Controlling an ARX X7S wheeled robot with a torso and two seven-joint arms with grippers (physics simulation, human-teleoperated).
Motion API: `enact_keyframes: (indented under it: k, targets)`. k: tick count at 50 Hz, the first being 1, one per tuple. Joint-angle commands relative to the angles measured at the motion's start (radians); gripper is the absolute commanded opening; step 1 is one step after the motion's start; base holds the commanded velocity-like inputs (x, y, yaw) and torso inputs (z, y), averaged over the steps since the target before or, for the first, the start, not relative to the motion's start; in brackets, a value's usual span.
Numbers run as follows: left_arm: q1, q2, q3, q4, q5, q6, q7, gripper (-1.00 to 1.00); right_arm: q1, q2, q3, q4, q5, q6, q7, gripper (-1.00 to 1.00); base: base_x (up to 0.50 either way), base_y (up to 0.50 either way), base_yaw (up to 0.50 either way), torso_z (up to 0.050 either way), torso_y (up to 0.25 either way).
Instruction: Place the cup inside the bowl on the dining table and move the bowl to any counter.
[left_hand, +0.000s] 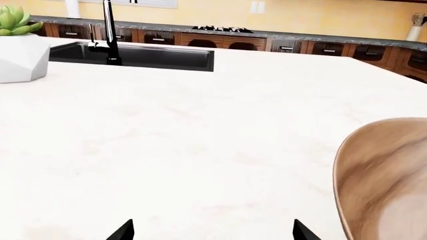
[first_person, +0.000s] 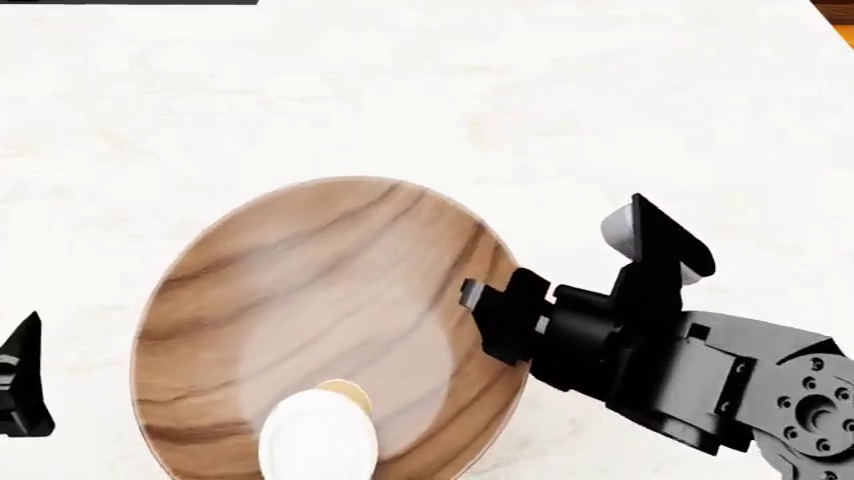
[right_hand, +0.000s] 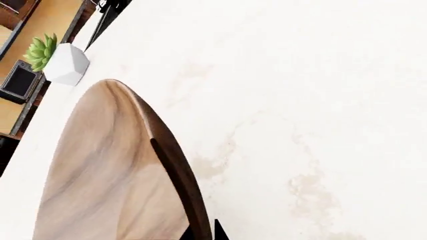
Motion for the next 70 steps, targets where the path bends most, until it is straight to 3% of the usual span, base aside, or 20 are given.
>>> enact_keyframes:
  k: [1, 16, 19, 36, 52, 70]
  targets:
    - [0.004, 0.003, 0.003, 0.0, 0.001, 0.006, -0.001, 1.0, -0.028, -0.006, 0.111, 0.01, 0.111, -0.015, 0.086, -1.0, 0.0, 0.0, 0.0, 0.0, 0.0]
    - [0.003, -0.008, -0.003, 0.003, -0.007, 0.004, 0.002, 1.0, -0.162, 0.023, 0.193, -0.173, 0.169, -0.066, 0.035, -1.0, 0.0, 0.0, 0.0, 0.0, 0.0]
    - [0.001, -0.009, -0.001, 0.003, -0.007, 0.004, 0.002, 1.0, -0.181, 0.006, 0.25, -0.174, 0.21, -0.107, 0.104, -1.0, 0.0, 0.0, 0.0, 0.0, 0.0]
    - [-0.009, -0.005, 0.014, -0.001, -0.001, 0.004, -0.003, 1.0, -0.17, 0.054, 0.244, -0.2, 0.176, -0.122, 0.143, -1.0, -0.01, 0.0, 0.0, 0.0, 0.001]
    - [-0.004, -0.003, 0.018, -0.004, 0.001, 0.013, -0.001, 1.0, -0.175, 0.06, 0.244, -0.209, 0.175, -0.131, 0.165, -1.0, -0.31, 0.09, 0.0, 0.0, 0.0]
    - [-0.013, -0.012, 0.014, 0.007, -0.013, 0.002, -0.01, 1.0, -0.185, 0.061, 0.255, -0.21, 0.198, -0.134, 0.176, -1.0, -0.23, -0.47, 0.0, 0.0, 0.0]
